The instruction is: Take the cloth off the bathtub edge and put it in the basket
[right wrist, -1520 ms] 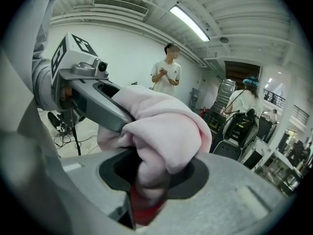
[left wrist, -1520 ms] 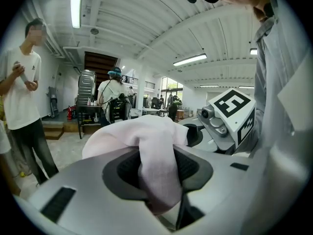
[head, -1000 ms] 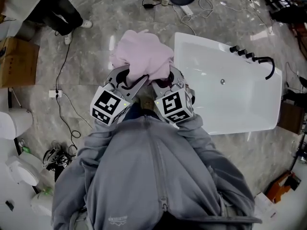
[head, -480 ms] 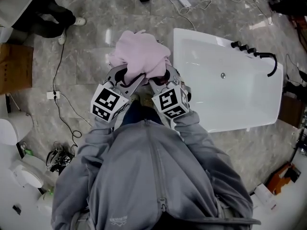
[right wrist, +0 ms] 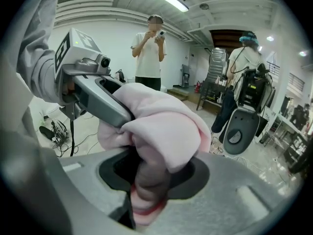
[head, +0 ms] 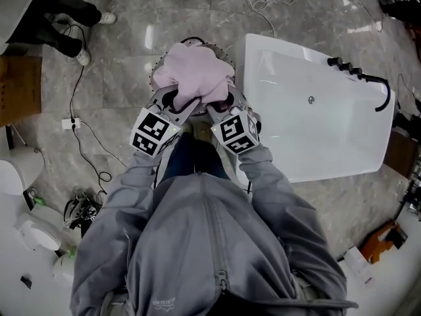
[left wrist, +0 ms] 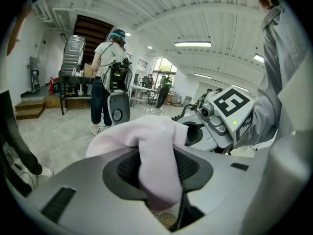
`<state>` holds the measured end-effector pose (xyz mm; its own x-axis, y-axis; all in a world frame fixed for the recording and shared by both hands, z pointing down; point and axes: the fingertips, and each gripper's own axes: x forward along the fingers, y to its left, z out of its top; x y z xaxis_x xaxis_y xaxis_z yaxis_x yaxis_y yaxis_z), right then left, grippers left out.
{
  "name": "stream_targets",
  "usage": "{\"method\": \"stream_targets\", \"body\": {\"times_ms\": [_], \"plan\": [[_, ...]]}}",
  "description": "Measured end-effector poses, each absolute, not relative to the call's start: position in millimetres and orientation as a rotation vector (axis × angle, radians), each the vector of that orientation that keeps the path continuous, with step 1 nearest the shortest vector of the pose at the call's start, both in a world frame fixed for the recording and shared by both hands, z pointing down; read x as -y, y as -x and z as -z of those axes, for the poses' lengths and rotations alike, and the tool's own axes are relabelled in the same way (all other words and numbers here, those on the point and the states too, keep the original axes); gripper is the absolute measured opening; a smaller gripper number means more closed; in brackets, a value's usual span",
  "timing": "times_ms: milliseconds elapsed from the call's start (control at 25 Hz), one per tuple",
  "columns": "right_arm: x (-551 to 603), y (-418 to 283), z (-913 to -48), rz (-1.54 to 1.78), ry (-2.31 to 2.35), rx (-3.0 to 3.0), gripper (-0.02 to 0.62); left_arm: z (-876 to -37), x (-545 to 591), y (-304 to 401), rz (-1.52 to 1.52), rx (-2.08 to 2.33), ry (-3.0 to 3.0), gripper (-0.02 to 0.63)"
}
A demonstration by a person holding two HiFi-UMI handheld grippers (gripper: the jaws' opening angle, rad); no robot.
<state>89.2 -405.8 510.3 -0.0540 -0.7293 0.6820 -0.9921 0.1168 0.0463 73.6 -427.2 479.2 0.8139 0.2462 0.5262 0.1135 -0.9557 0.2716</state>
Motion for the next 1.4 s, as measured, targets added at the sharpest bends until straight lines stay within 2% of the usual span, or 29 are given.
{"method": "stream_targets", "body": {"times_ms": [400, 480, 600, 760, 1160, 1200, 1240, 1280, 1400], "plan": [[416.5, -107.6, -581.9, -0.830, -1.556, 1.840, 0.146, -545.2, 448.5, -91.1, -1.030, -0.272, -2.687, 0.154], [412.1, -108.8, -600.4, -0.901, -1.509, 1.807, 0.156, -560.8, 451.7, -91.6, -1.110, -0.268, -2.639, 0.174], [403.1, -112.9, -618.0, -0.930, -1.494, 1.741, 0.172, -585.7, 455.2, -83.8, -1.266, -0.257, -2.557, 0.256], [406.2, -114.3, -622.4, -0.977, -1.506, 1.733, 0.213, -598.0, 460.9, -72.0, -1.325, -0.229, -2.532, 0.261], [414.4, -121.2, -608.5, -0.937, -1.563, 1.735, 0.221, -594.1, 460.4, -73.9, -1.289, -0.217, -2.559, 0.259], [415.0, -121.7, -605.3, -0.930, -1.574, 1.736, 0.210, -590.9, 463.6, -74.8, -1.279, -0.201, -2.581, 0.230], [415.7, -122.0, -601.8, -0.920, -1.585, 1.735, 0.206, -587.3, 467.2, -75.3, -1.270, -0.182, -2.606, 0.128], [416.6, -122.2, -597.8, -0.908, -1.595, 1.733, 0.201, -583.6, 470.0, -75.6, -1.263, -0.167, -2.629, 0.066], [418.8, -122.4, -582.1, -0.858, -1.629, 1.727, 0.149, -571.7, 469.9, -75.6, -1.236, -0.180, -2.659, 0.032]]}}
